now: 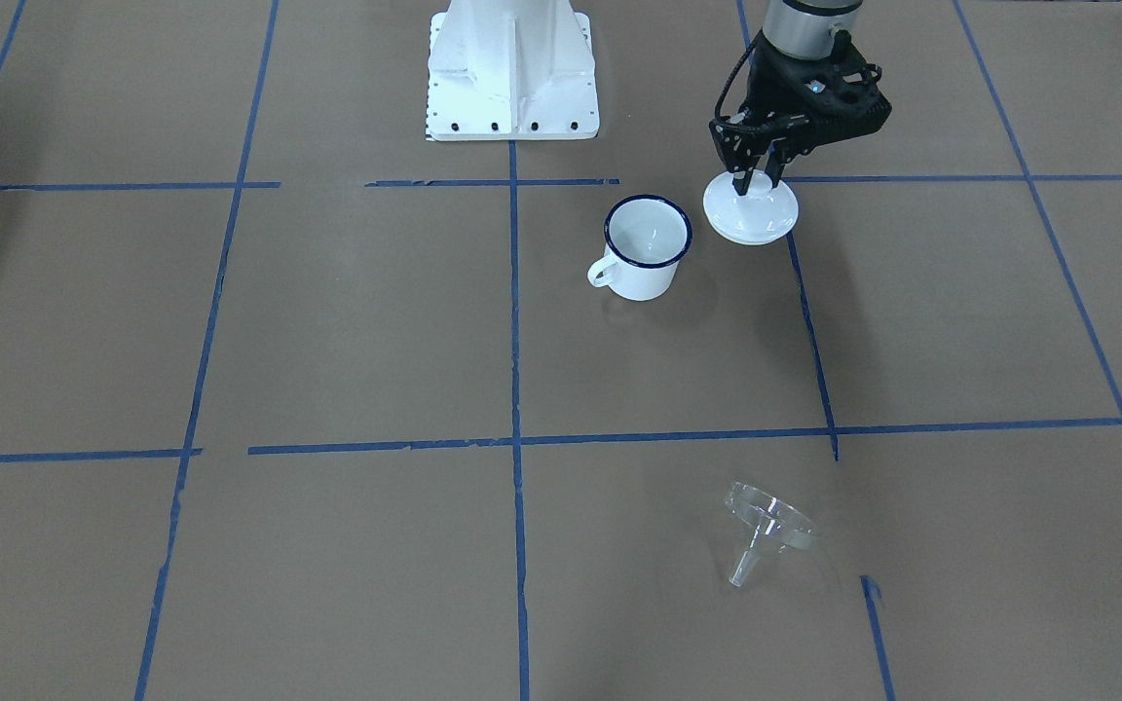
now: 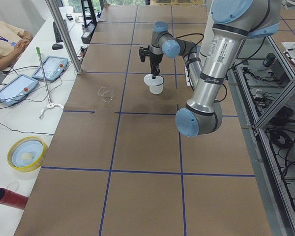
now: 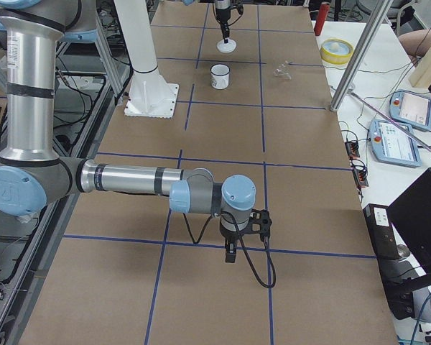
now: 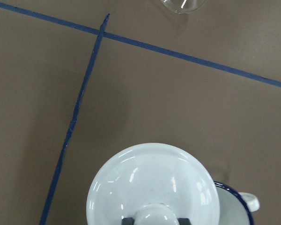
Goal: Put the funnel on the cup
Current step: 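Lift the lid off the mug and set it beside the mug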
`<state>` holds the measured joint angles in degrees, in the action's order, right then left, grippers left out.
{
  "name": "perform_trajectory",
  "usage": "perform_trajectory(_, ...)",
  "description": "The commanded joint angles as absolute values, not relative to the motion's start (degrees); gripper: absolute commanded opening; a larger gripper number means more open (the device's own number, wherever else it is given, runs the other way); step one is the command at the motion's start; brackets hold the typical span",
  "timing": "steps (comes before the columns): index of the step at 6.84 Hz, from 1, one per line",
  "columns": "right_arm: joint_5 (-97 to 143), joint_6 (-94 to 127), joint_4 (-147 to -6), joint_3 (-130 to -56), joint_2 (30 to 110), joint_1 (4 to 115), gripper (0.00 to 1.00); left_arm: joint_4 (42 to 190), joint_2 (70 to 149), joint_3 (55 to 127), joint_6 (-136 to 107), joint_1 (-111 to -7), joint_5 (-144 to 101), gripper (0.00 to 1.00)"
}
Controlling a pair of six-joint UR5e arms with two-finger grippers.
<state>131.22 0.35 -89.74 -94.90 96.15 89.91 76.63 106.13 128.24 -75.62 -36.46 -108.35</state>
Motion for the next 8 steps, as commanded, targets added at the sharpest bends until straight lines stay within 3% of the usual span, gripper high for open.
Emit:
perform_trajectory(1,131.2,0.4,-89.7,-94.8,96.2,89.9,1.00,97.5,95.1,122.3,-74.3,-36.3,-108.9,0.00)
perform_trajectory(4,131.2,0.4,-89.7,-94.9,96.2,89.9,1.00,101.9,99.2,111.0,-78.0,-34.4,-108.9,0.00)
perform_trajectory(6,131.2,0.4,-89.7,-94.9,96.2,89.9,1.00,102.0,99.2,110.7,-77.7,-34.3,-108.8,0.00)
perform_trajectory(7,131.2,0.4,-89.7,-94.9,96.2,89.9,1.00,102.0,99.2,110.6,-77.6,-34.3,-108.9,0.15)
perform_trajectory(8,131.2,0.4,-89.7,-94.9,96.2,89.9,1.00,102.0,99.3,110.3,-77.8,-34.2,-108.9,0.68)
